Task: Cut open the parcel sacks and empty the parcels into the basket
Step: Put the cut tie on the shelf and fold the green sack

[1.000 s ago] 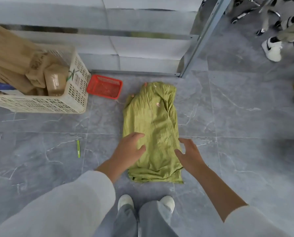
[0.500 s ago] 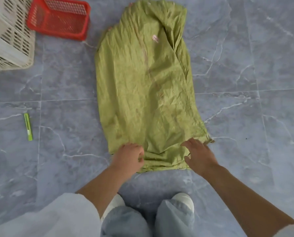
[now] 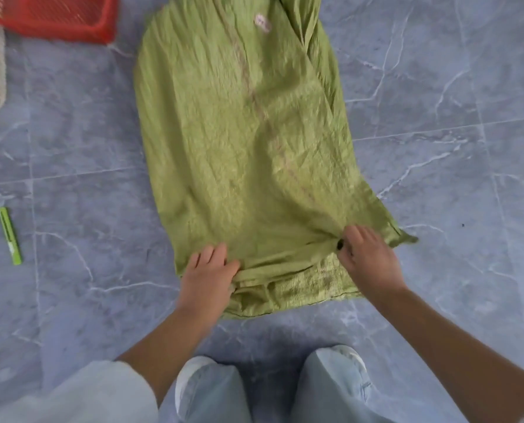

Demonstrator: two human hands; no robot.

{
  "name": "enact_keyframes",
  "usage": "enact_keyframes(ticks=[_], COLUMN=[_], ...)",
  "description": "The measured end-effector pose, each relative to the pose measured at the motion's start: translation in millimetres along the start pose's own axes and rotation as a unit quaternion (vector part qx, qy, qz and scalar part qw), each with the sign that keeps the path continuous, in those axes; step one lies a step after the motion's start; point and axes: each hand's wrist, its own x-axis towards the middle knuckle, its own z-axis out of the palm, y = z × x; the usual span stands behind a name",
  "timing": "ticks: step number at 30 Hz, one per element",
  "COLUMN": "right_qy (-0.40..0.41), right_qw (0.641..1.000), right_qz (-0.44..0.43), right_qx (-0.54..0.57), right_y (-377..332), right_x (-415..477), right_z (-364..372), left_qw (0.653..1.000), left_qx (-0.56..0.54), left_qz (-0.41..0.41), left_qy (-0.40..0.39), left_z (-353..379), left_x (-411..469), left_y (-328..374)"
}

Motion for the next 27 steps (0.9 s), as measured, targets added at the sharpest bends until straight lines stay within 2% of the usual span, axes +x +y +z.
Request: enact_keyframes(ticks=[1, 2, 3, 4, 6, 7, 8, 11, 13, 16, 18, 20, 21, 24, 27], right_qy=[0.006, -0.016, -0.072, -0.169, -0.354, -0.404, -0.417, -0.395, -0.356, -0.298, -0.313, -0.304, -0.295, -0.272, -0.259], right_qw=[1.0, 0.997, 0.987, 0.969, 0.924, 0.905, 0.898, 0.886, 0.889, 0.914, 0.918, 0.929, 0.938, 0.956, 0.959], right_qz=[-0.024, -0.073, -0.121, -0.14, -0.074, -0.038, -0.023, -0.04, -0.07, -0.093, -0.051, -0.009, 0.011, 0.062, 0.098], right_qx=[0.0, -0.034, -0.081, -0.116, -0.123, -0.129, -0.14, -0.239, -0.278, -0.258, -0.239, -0.211, -0.18, -0.087, -0.053], right_y=[-4.9, -7.6, -8.3, -6.7, 1.6, 3.9, 6.1, 9.8, 5.2, 2.5, -3.3, -19.1, -28.5, -60.9, -91.7], right_x=[-9.1, -18.8, -28.1, -34.8, -43.8, -45.5, -45.0, -41.6, -42.1, -42.1, -42.3, -44.1, -45.0, -39.6, -25.4], right_z=[-4.8, -5.8, -1.5, 3.6, 21.3, 30.9, 42.1, 69.6, 83.0, 93.2, 73.0, 36.6, 13.0, -86.1, -205.1], left_qw=[1.0, 0.999, 0.998, 0.994, 0.985, 0.981, 0.976, 0.959, 0.964, 0.988, 0.988, 0.98, 0.981, 0.991, 0.995], left_qx=[0.011, 0.022, 0.034, 0.055, 0.08, 0.087, 0.091, 0.113, 0.128, 0.109, 0.078, 0.086, 0.082, 0.047, 0.018], left_qz=[-0.008, -0.014, -0.018, -0.017, -0.005, 0.004, 0.017, 0.018, 0.025, 0.024, 0.002, -0.039, -0.047, -0.059, -0.074], left_qy=[0.011, -0.018, -0.054, -0.094, -0.15, -0.171, -0.198, -0.258, -0.232, -0.11, -0.136, -0.175, -0.169, -0.114, -0.068], left_z=[-6.2, -9.5, -8.2, -1.1, 13.8, 23.2, 34.4, 60.0, 62.9, 62.2, 38.2, 13.1, -5.4, -94.4, -206.4], left_x=[-4.8, -10.1, -14.0, -15.5, -15.3, -14.5, -15.1, -21.0, -29.3, -27.2, -24.1, -30.7, -35.4, -54.6, -87.8], left_y=[-4.2, -7.5, -9.3, -11.7, -16.2, -16.7, -16.3, -13.1, -10.5, -16.5, -21.5, -24.1, -25.4, -26.2, -37.2])
